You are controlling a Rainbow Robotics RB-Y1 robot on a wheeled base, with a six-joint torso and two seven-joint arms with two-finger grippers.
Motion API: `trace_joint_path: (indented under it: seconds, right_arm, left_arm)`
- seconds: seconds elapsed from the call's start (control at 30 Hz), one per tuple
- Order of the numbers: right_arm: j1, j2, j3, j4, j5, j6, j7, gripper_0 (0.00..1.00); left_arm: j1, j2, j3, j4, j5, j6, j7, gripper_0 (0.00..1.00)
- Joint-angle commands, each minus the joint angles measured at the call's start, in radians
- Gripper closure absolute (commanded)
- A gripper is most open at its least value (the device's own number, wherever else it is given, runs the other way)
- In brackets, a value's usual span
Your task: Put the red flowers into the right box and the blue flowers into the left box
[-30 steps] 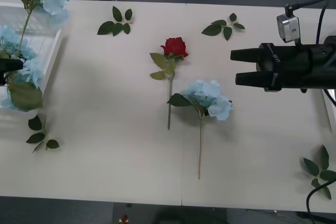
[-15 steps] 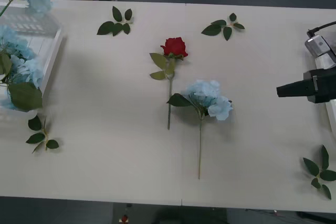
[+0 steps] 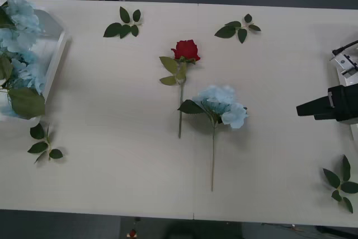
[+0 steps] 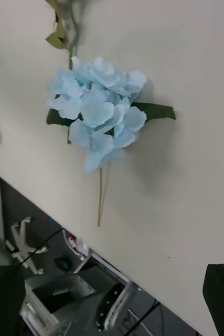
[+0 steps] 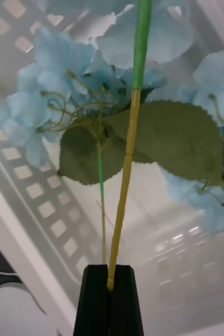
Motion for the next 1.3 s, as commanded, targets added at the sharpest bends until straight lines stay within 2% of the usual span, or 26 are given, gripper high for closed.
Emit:
trace_joint_path:
  seconds: [0.03, 0.23, 0.4, 0.57, 0.8, 0.83, 0.93, 1.0, 1.07, 1.3]
  right_arm:
    - [0.097, 0.0, -0.02, -0.212, 0.106, -0.054, -0.182, 0.0]
    - [0.184, 0.09, -0.006, -0.425, 0.301, -0.05, -0.308, 0.0]
    - [0.198, 0.146, 0.09, -0.542, 0.513, -0.014, -0.345, 0.0]
    - [0.187, 0.201, 0.215, -0.574, 0.697, -0.017, -0.351, 0.0]
    - [0.144, 0.259, 0.385, -0.569, 0.91, -0.017, -0.362, 0.0]
    - [0.138, 0.273, 0.405, -0.563, 0.941, -0.017, -0.363, 0.0]
    - [0.113, 0.324, 0.46, -0.536, 1.025, -0.017, -0.362, 0.0]
    - [0.1, 0.342, 0.492, -0.519, 1.07, -0.017, -0.365, 0.0]
    - [0.072, 0.368, 0.538, -0.487, 1.122, -0.021, -0.368, 0.0]
    - [0.014, 0.449, 0.613, -0.375, 1.217, -0.064, -0.391, 0.0]
  left_arm:
    - [-0.053, 0.055, -0.002, -0.002, -0.042, 0.004, -0.022, 1.0]
    - [-0.068, 0.047, -0.003, -0.002, -0.105, 0.001, 0.004, 1.0]
    - [-0.079, 0.007, -0.005, 0.0, -0.143, -0.013, 0.03, 1.0]
    - [-0.079, -0.011, -0.054, 0.003, -0.194, -0.062, 0.126, 1.0]
    - [-0.08, -0.022, -0.076, 0.001, -0.189, -0.078, 0.137, 0.99]
    - [-0.08, -0.023, -0.076, 0.001, -0.186, -0.078, 0.137, 0.95]
    - [-0.08, -0.022, -0.076, 0.001, -0.18, -0.078, 0.137, 0.49]
    - [-0.08, -0.022, -0.074, 0.001, -0.178, -0.079, 0.137, 0.37]
    - [-0.08, -0.022, -0.074, 0.0, -0.175, -0.081, 0.136, 0.28]
    - [-0.08, -0.022, -0.066, -0.02, -0.154, -0.064, 0.131, 0.09]
